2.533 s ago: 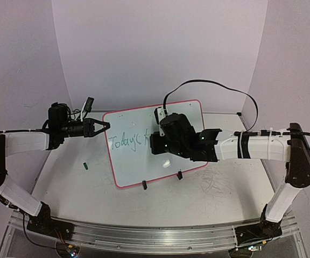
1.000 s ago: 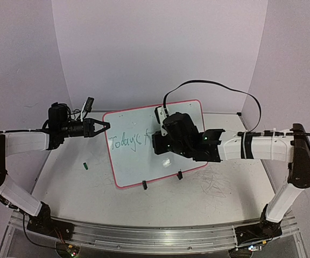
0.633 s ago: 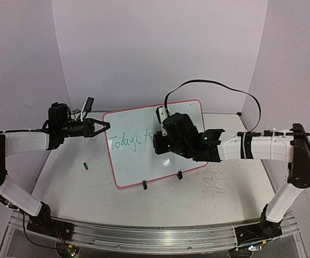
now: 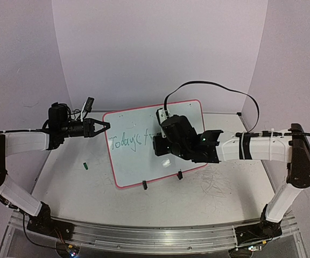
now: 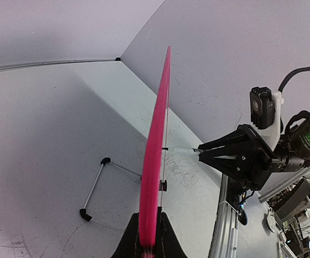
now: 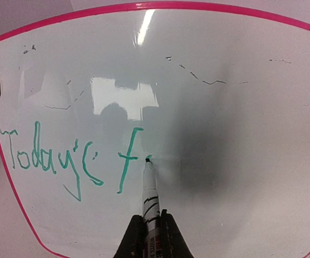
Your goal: Write a sentence on the whiteboard
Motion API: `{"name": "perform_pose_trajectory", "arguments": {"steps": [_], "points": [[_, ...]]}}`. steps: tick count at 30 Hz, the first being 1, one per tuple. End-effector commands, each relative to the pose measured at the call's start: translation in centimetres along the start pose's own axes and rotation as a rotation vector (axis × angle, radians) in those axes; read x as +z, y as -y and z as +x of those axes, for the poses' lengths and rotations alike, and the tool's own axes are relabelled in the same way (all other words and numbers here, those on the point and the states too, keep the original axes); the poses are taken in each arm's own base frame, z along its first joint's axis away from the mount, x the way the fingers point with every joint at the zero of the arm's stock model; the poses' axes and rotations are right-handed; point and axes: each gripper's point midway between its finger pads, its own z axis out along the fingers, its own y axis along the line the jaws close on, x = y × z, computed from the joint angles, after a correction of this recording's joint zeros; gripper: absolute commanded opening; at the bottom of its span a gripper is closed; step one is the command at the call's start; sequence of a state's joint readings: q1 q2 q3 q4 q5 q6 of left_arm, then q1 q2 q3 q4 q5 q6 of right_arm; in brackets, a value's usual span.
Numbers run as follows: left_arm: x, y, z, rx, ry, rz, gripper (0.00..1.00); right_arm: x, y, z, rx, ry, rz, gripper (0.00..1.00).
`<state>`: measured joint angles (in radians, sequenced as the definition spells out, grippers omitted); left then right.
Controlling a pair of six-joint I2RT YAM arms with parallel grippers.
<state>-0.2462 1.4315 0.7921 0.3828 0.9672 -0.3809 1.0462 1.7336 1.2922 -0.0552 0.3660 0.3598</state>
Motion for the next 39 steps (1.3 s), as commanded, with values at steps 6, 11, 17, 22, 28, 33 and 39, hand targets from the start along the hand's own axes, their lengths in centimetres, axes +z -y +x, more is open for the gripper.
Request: {"name": "perform_pose_trajectory", "arguments": {"steps": [6, 11, 17, 22, 28, 33, 39], "points": [[0.0, -0.2, -1.1, 0.047, 0.02, -0.048, 0.0, 0.0, -0.1, 0.7, 0.014, -0.033, 0.008, 0.0], [0.0, -0.2, -1.0, 0.045, 0.018, -0.047, 0.0, -0.1, 0.1, 1.5, 0.019, -0.05, 0.007, 0.0], [0.1, -0.2, -1.0, 0.046, 0.017, -0.046, 0.0, -0.2, 0.4, 1.6, 0.03, -0.051, 0.02, 0.0], [0.1, -0.2, -0.9, 0.045, 0.016, -0.046, 0.0, -0.5, 0.7, 1.0, 0.035, -0.038, 0.04, 0.0], [0.1, -0.3, -0.9, 0.044, 0.015, -0.047, 0.0, -0.6, 0.9, 0.8, 0.039, -0.033, 0.051, 0.0], [0.1, -0.2, -0.9, 0.045, 0.014, -0.046, 0.0, -0.6, 1.3, 0.2, 0.048, -0.015, 0.073, 0.0], [0.2, -0.2, -0.9, 0.046, 0.014, -0.046, 0.0, -0.5, 1.7, -0.4, 0.059, -0.002, 0.089, 0.0]]}}
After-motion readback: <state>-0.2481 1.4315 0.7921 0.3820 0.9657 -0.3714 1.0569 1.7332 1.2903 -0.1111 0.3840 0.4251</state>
